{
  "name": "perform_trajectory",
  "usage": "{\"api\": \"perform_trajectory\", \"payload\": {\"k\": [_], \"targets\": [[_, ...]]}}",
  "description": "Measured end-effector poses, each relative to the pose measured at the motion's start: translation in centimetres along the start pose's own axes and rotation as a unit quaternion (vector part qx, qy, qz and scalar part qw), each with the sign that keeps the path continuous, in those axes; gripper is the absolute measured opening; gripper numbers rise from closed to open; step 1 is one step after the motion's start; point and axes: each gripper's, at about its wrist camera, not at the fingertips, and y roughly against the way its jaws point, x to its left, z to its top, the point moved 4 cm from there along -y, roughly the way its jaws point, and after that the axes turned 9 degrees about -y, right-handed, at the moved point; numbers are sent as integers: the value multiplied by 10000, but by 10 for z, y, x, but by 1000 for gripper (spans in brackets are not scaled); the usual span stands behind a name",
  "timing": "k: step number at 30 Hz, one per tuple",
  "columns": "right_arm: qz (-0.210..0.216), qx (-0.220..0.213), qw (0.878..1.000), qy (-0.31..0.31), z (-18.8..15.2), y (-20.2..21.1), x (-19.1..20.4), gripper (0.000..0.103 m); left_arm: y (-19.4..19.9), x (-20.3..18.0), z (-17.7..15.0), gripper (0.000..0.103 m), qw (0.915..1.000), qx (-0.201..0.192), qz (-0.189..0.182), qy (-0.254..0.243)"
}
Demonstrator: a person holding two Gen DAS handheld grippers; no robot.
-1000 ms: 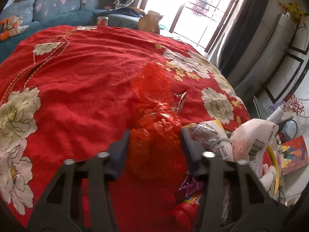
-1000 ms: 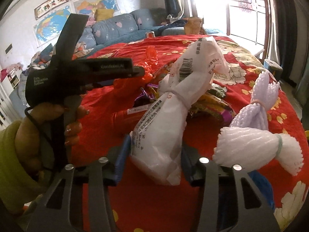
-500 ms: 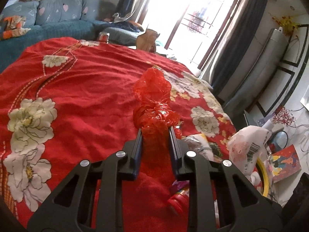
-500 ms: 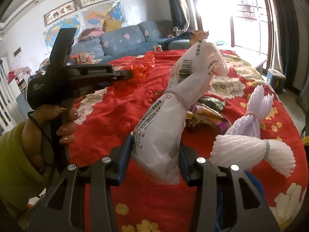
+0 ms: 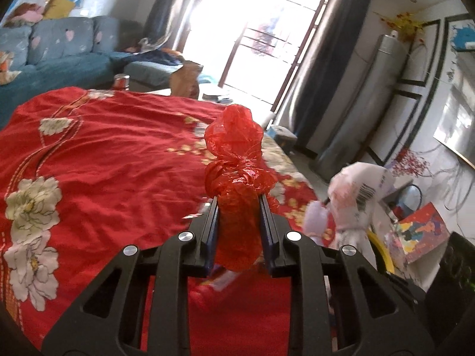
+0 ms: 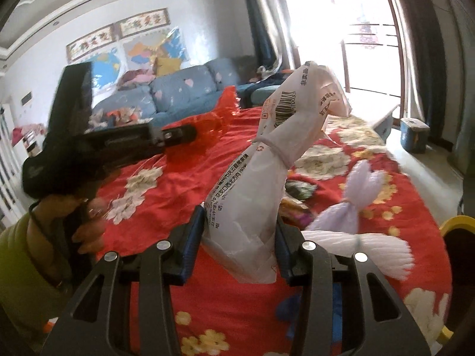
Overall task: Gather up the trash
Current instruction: 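Carry both bags to the yellow bin and open both tools to drop them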
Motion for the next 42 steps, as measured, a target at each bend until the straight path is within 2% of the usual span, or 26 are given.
{"api": "perform_trajectory", "payload": {"k": [13,25,35,42], "targets": [[-600,-308,9961,-576,11,40,-63,42,-7,-62,-7,18,9977,84,-475,-481],[-1191,-564,9841,-1188,15,81,-131,42,-17,-115,-17,18,9928,204,-809,-862],[-1571,-606,9727,-1598,5,108,-178,42,-33,-158,-23,18,9861,393,-1061,-1216],[-1733,-463,9666,-1831,-1,122,-210,42,-49,-190,-31,18,9801,566,-1221,-1460]]}}
